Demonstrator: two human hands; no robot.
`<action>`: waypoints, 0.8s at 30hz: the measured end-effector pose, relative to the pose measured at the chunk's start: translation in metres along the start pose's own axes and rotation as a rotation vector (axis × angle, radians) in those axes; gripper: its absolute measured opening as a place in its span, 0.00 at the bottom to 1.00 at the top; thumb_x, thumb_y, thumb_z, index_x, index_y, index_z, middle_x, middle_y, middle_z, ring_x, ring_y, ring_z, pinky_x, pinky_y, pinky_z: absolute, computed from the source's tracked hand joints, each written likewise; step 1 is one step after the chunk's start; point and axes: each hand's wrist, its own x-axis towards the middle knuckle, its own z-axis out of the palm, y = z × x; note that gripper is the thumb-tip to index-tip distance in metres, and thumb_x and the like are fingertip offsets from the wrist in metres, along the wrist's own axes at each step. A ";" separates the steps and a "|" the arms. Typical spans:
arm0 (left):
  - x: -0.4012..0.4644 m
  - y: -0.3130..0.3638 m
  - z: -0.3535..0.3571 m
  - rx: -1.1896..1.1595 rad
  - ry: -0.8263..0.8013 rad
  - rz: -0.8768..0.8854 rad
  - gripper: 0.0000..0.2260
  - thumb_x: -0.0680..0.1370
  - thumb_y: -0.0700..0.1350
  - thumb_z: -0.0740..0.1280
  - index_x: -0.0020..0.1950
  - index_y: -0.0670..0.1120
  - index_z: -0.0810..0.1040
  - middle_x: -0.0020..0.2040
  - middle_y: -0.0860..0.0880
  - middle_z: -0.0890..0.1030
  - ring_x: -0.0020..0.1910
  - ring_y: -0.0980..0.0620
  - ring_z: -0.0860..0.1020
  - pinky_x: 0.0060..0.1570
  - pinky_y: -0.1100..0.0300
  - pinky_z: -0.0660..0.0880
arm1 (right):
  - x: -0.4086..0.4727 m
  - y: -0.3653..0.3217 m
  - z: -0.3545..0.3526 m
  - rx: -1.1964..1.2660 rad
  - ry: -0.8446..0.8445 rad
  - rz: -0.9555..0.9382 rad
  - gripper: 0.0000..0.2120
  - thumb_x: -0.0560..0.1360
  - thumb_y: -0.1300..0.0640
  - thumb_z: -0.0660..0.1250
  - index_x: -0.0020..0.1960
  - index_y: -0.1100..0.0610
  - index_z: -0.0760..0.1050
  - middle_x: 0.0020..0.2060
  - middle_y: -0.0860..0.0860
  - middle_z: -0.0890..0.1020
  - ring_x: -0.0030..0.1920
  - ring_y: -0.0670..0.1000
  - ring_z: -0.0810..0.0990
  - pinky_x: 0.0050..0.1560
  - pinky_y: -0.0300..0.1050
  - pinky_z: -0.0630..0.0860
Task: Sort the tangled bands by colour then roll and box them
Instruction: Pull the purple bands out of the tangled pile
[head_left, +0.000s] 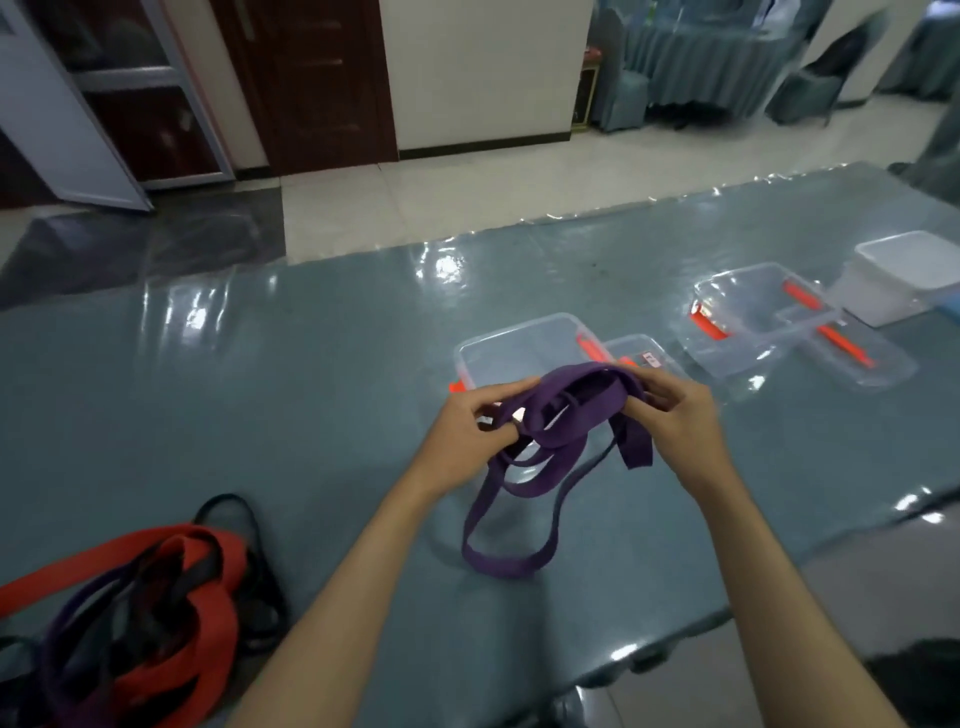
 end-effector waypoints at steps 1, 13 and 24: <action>0.006 0.003 0.011 -0.003 0.015 0.000 0.31 0.75 0.32 0.69 0.63 0.67 0.83 0.60 0.60 0.86 0.57 0.53 0.84 0.63 0.55 0.80 | 0.007 0.005 -0.012 0.001 -0.008 0.001 0.20 0.77 0.68 0.74 0.56 0.44 0.87 0.49 0.48 0.89 0.48 0.43 0.86 0.52 0.35 0.80; 0.038 -0.006 0.098 0.107 0.155 -0.092 0.29 0.75 0.27 0.67 0.67 0.57 0.83 0.63 0.56 0.86 0.64 0.51 0.83 0.66 0.56 0.78 | 0.042 0.077 -0.097 -0.060 -0.235 0.122 0.19 0.76 0.71 0.73 0.59 0.51 0.82 0.52 0.44 0.87 0.54 0.46 0.86 0.56 0.39 0.81; 0.017 -0.102 0.155 0.307 0.082 -0.441 0.25 0.76 0.28 0.68 0.70 0.46 0.81 0.66 0.46 0.83 0.65 0.48 0.81 0.66 0.62 0.74 | 0.011 0.195 -0.068 -0.365 -0.409 0.430 0.21 0.71 0.66 0.80 0.60 0.56 0.79 0.49 0.51 0.86 0.51 0.56 0.85 0.52 0.48 0.79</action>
